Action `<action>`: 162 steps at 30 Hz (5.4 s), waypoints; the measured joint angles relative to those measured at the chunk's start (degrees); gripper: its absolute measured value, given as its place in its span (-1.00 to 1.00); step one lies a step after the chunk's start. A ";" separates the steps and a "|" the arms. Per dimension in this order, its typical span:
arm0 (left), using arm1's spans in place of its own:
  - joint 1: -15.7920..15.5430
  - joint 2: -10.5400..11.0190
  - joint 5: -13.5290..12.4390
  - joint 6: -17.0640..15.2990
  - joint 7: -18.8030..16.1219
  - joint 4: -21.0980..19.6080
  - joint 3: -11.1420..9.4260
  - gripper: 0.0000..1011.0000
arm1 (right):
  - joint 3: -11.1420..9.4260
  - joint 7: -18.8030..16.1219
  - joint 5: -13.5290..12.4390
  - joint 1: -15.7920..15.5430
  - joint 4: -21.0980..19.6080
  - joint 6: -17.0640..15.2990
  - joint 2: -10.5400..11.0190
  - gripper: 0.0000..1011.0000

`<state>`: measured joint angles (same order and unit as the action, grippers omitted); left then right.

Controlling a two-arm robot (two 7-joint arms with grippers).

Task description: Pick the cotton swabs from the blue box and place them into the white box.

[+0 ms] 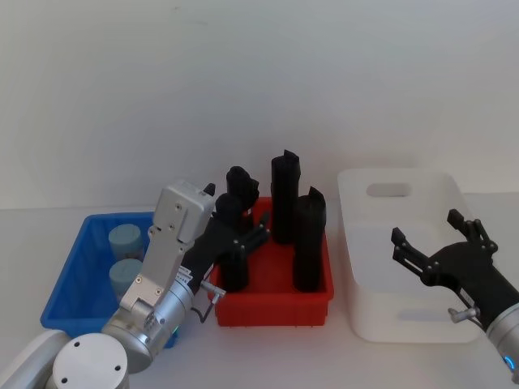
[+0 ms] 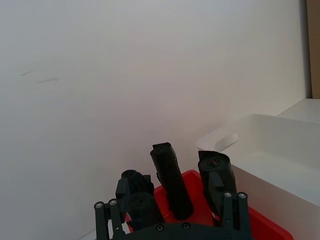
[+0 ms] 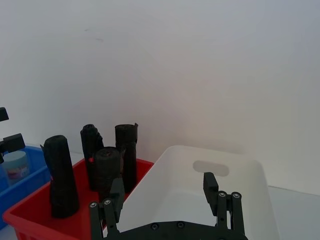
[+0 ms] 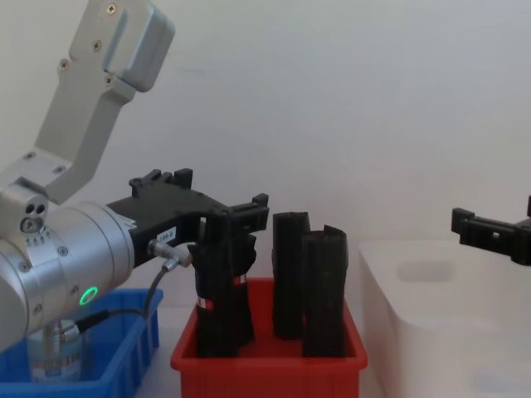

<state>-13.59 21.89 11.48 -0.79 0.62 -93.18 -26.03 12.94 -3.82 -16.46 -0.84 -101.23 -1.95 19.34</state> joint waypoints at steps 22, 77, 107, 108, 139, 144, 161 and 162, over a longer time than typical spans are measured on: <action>0.00 0.00 0.00 0.00 0.00 0.00 0.00 0.99 | -0.42 -1.57 -0.48 1.11 1.00 0.02 0.08 0.98; 0.00 0.00 0.00 0.00 0.00 0.00 0.00 0.99 | 3.33 -54.69 8.27 49.36 57.45 -8.07 -8.93 0.98; 0.00 0.00 0.00 0.00 0.00 0.00 0.00 0.99 | 10.26 -58.44 12.95 60.13 75.07 -2.58 -13.96 0.98; 0.00 0.00 0.00 0.00 0.00 0.00 0.00 0.99 | 10.42 -58.35 12.89 60.30 75.48 -2.37 -14.11 0.98; 0.00 0.00 0.00 0.00 0.00 0.00 0.00 0.99 | 14.64 -54.50 12.63 67.37 93.71 5.57 -20.01 0.65; 0.00 0.00 0.00 0.00 0.00 0.00 0.00 0.99 | 14.77 -54.21 12.67 67.69 94.60 5.99 -20.28 0.31; 0.00 0.00 0.00 0.00 0.00 0.00 0.00 0.99 | 14.96 -53.78 12.71 68.17 95.79 6.56 -20.65 -0.09; 0.00 0.00 0.00 0.00 0.00 0.00 0.00 0.99 | 14.96 -53.76 12.71 68.19 95.84 6.58 -20.67 -0.09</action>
<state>-13.59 21.89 11.48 -0.79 0.63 -93.18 -26.03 27.91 -57.58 -3.75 67.35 -5.39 4.63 -1.33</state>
